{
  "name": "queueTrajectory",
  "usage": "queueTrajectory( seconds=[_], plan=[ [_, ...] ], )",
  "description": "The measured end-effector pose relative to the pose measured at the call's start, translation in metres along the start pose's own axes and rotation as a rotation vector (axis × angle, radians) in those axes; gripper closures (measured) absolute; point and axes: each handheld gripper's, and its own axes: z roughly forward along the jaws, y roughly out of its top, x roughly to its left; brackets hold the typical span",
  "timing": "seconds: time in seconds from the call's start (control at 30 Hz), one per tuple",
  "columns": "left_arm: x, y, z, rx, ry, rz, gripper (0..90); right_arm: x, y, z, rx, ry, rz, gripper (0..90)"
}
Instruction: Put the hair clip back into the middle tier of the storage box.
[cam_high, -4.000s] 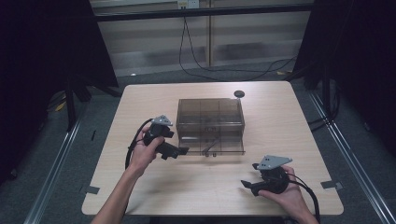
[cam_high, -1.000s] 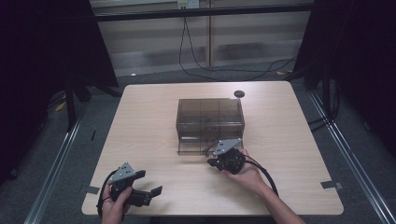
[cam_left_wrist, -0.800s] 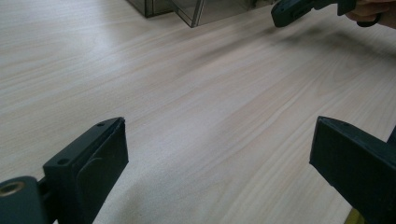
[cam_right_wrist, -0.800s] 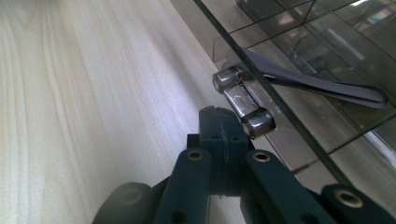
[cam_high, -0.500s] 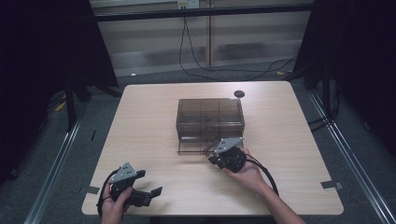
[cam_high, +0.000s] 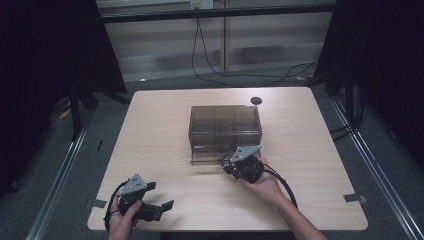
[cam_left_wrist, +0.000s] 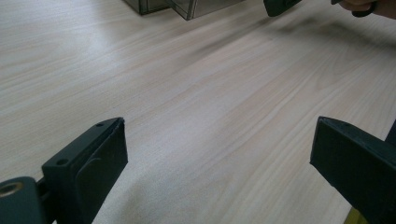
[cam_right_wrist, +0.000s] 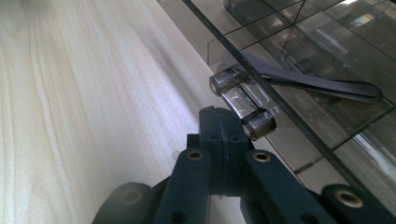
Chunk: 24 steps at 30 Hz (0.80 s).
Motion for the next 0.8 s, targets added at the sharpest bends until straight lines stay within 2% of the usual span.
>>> queueTrajectory(
  seconds=[0.53,0.67,0.8],
  plan=[
    [0.001,0.000,-0.001,0.001,0.005,0.003,4.0,-0.003,0.006,0.001,-0.007,-0.001,0.007,90.0],
    [0.001,0.000,-0.001,-0.012,-0.001,-0.002,4.0,-0.006,0.011,0.001,-0.004,0.000,-0.008,90.0],
    [0.002,0.000,-0.002,-0.011,-0.001,-0.002,4.0,-0.008,0.011,0.001,-0.010,0.002,0.003,90.0]
  ],
)
